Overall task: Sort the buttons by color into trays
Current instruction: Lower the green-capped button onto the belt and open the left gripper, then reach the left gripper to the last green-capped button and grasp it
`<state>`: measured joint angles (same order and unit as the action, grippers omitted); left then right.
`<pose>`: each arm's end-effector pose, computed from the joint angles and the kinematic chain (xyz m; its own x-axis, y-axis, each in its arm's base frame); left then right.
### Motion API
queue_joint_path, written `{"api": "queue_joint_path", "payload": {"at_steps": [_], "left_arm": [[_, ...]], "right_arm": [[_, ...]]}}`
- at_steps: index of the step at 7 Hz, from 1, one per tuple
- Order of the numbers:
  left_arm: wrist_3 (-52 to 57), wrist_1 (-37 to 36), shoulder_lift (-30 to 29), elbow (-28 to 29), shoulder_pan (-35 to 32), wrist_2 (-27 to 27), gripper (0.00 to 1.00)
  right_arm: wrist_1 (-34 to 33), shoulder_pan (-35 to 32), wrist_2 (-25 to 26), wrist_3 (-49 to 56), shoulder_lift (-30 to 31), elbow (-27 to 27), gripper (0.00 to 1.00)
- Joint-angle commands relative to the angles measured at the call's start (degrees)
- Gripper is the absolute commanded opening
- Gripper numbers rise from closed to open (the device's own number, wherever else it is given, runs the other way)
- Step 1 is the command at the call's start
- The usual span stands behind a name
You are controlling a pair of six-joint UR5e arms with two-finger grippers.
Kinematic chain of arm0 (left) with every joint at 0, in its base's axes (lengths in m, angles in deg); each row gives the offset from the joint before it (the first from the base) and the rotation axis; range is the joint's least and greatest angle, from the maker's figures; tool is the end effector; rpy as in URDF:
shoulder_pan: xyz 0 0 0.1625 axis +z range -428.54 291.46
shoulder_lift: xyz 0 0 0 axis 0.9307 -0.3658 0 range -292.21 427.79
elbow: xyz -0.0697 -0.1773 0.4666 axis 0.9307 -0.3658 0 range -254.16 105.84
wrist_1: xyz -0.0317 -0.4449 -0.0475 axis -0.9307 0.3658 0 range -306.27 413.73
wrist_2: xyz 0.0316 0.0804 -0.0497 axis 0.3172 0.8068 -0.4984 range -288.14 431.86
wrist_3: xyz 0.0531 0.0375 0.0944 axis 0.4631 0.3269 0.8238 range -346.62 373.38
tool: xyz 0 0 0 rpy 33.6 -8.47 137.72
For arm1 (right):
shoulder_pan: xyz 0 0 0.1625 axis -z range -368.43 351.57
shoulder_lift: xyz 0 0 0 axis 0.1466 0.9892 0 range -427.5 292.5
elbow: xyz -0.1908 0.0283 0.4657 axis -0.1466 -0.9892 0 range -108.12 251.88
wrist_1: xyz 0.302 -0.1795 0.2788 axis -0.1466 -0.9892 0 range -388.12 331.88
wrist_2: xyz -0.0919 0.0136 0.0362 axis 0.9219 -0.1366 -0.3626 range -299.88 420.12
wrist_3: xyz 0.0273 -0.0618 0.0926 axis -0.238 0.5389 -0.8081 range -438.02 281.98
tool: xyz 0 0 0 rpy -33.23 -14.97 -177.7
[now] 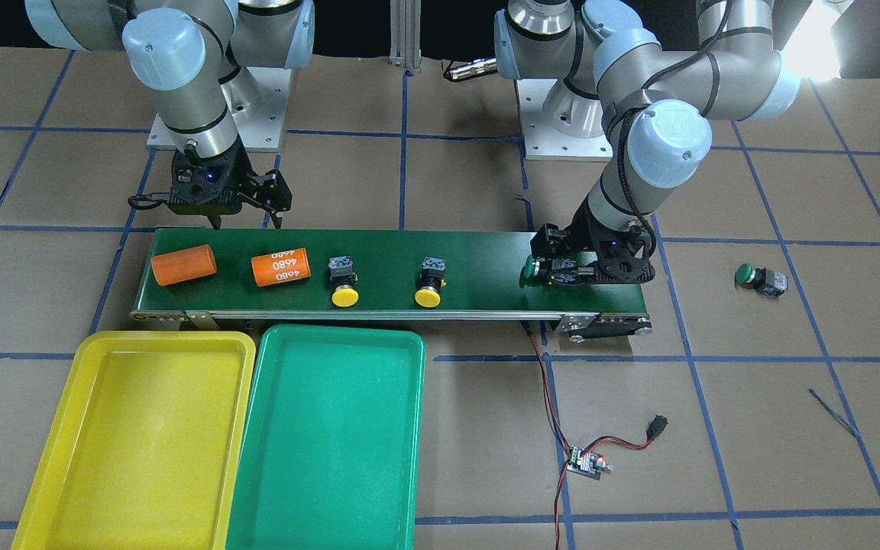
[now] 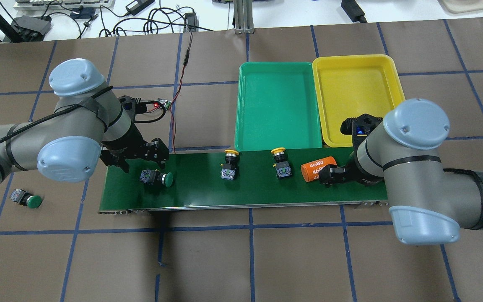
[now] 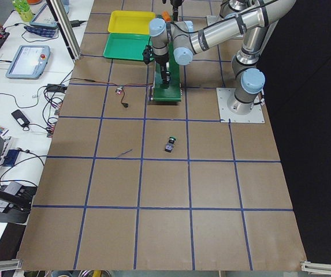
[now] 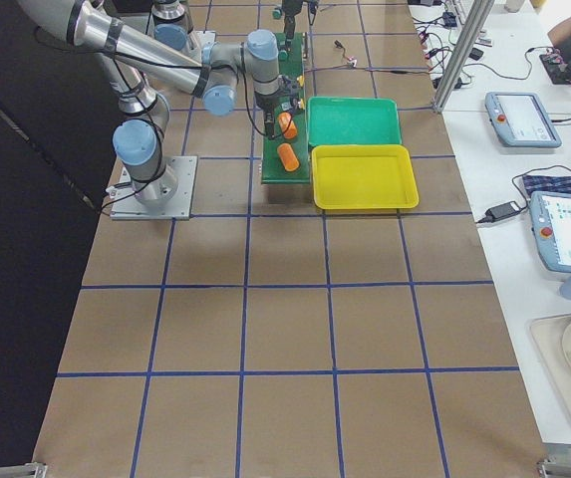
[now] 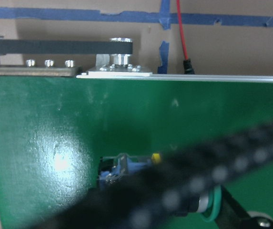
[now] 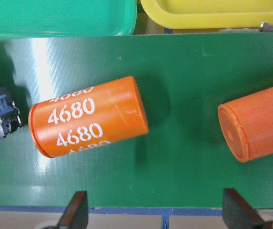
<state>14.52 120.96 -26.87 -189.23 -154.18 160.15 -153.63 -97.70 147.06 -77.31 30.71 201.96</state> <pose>-0.0983 -0.5069 0.3266 -0.9977 -0.0598 0.0320 -0.0555 0.9912 0.1205 0.1343 -0.4002 0.3274 -0.9986 -0.0032 -0.0524 0.0002 0.9979 -0.0641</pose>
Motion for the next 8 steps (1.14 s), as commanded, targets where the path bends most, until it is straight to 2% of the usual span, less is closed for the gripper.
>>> {"api": "queue_joint_path", "payload": {"at_steps": [1,3,6,8], "left_arm": [[2.36,0.52,0.6,1.16,9.2,0.13,1.0],[19.33,0.79,0.0,1.7,19.58,0.65,1.0],[47.02,-0.43,-4.38,0.47,36.36,0.48,1.0],[59.98,-6.03,-7.98,0.73,41.76,0.66,1.0]], "right_arm": [[-1.66,0.06,0.07,-0.1,-0.82,0.0,1.0],[-1.67,0.06,-0.02,-0.1,-0.82,0.0,1.0],[-1.58,-0.03,-0.02,-0.1,-1.0,0.09,1.0],[-1.58,-0.03,0.07,-0.01,-1.17,0.09,1.0]]}}
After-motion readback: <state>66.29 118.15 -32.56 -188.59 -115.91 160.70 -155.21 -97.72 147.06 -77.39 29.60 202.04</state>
